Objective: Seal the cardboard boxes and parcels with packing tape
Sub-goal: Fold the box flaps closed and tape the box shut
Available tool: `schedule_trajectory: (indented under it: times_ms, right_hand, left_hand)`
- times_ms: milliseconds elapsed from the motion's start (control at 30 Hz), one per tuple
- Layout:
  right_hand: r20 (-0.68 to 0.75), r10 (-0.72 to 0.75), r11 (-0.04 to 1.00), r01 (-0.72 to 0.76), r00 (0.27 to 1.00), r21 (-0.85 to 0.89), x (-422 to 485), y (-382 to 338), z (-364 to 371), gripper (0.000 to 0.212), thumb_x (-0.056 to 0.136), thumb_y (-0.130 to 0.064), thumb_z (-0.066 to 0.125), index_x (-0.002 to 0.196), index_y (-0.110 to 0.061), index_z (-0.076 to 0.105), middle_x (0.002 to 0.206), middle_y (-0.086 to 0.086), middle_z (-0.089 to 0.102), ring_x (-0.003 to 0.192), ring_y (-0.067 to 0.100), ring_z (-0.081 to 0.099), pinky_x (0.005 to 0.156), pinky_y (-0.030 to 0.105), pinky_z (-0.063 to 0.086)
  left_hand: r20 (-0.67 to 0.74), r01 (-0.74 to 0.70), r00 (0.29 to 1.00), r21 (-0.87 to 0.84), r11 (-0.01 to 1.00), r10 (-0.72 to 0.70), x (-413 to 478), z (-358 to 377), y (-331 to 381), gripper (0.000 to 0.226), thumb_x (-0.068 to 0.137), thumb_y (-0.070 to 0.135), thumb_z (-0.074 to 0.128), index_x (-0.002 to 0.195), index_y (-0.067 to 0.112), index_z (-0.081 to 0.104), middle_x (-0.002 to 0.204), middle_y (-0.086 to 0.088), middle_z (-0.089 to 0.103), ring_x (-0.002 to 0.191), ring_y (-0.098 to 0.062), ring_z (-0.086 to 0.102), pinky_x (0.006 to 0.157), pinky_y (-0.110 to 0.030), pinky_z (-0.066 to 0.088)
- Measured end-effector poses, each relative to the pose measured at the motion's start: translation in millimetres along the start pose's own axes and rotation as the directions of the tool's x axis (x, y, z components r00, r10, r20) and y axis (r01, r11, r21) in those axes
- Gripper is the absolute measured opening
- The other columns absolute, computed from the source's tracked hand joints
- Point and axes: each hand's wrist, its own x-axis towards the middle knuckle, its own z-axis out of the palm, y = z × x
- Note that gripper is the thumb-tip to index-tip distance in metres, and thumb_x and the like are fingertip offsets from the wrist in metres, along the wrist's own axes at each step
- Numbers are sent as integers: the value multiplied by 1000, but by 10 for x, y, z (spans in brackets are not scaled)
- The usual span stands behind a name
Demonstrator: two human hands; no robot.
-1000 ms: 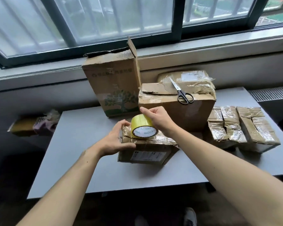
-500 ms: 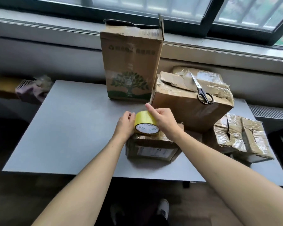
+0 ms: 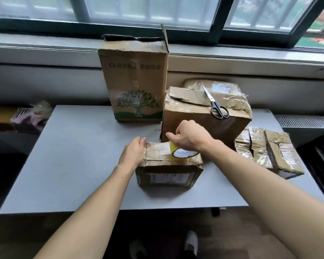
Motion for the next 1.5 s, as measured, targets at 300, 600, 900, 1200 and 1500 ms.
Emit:
schedule_trajectory:
  times_ms: [300,600,900,1200,1500]
  right_hand:
    - [-52,-64,998,63,997,-19,-46,171,83,51,93,-46,52,57,-10,61,56,1,59,56,23,59,55,31,51]
    - [-93,19,703,53,996,709,-49,591,402,72,91,-53,62,58,10,48,54,12,42,53,24,41,54,36,33]
    - [-151,66,895,9,986,446,-41,565,-68,59,96,-35,54,43,-15,36,38,-5,31,38,13,27,46,27,29]
    - [-169,154,844,-41,973,535,-132,888,-33,56,95,-33,56,47,-15,36,42,-5,32,42,13,31,51,28,34]
    - [-123,315,426,-24,941,904,-197,1072,258,55,97,-29,60,49,-17,35,48,0,29,44,17,31,48,28,25]
  left_hand:
    - [-120,-132,976,330,935,180,-6,-40,597,32,101,23,36,116,14,63,119,-10,65,109,-32,58,92,-42,48]
    - [22,-141,989,436,889,146,-59,242,675,54,105,51,23,117,19,64,118,-14,68,112,-37,58,89,-41,43]
    - [-28,-204,961,597,776,274,21,317,589,64,106,48,19,100,15,73,99,-10,74,98,-32,65,88,-41,47]
    - [-15,-252,955,485,837,296,66,339,771,54,106,46,24,92,18,68,101,-11,72,102,-32,62,95,-42,37]
    - [22,-273,960,308,911,280,16,719,1024,65,105,54,20,85,18,70,97,-17,72,99,-39,62,72,-37,36]
